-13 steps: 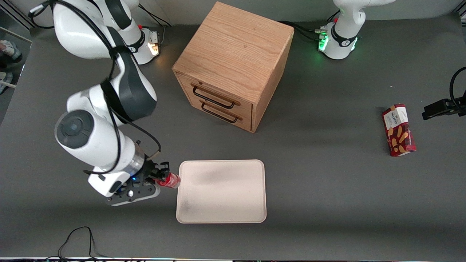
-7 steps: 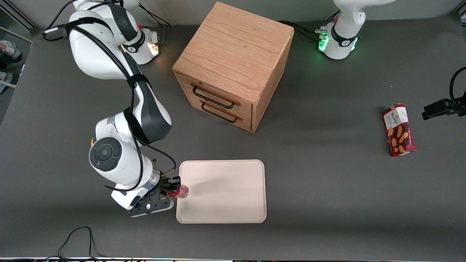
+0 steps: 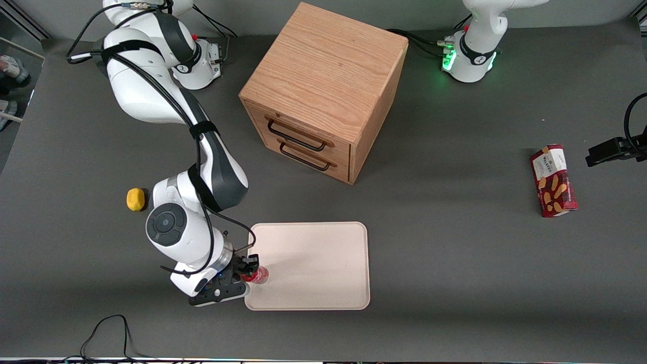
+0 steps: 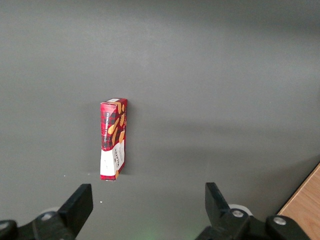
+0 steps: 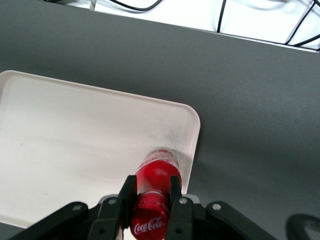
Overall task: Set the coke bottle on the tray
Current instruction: 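Carry the bottle over the white tray's edge and lower it, then open the right gripper to release the bottle on the tray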
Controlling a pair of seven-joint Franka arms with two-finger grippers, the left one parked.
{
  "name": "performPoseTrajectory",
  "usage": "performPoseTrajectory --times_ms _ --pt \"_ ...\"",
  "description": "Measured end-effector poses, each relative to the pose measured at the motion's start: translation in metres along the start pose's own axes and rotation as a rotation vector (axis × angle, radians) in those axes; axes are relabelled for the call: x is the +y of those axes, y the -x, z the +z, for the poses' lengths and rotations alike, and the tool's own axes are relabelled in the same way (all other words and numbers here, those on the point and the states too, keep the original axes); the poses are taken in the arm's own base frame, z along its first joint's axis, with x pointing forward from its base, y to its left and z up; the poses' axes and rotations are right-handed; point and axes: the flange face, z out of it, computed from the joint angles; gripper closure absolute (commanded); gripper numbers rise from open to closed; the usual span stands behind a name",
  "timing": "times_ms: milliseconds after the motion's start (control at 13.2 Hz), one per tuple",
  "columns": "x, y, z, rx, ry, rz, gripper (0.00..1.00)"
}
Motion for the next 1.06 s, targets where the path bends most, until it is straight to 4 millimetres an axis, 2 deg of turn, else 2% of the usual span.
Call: performPoseTrajectory --times_ms 228,304,380,608,760,836,912,1064 --pt "0.001 0.001 0.012 -0.003 0.005 -0.002 1.0" --pt "0.001 0.001 0.014 0.001 0.011 -0.005 0.94" --pt "0.002 0.001 0.017 0.003 0.014 -0.006 0.01" --pt "0.002 0.0 0.016 0.011 0.016 0.037 0.0" --pt "0.002 -0.002 -0.001 0.025 0.03 0.048 0.0" --pt "0.002 -0.001 -0.019 0.007 0.04 0.05 0.0" --pt "0.003 0.002 -0.045 -0.013 0.047 0.053 0.0" --pt "0.005 0.015 -0.112 -0.042 0.055 0.059 0.0"
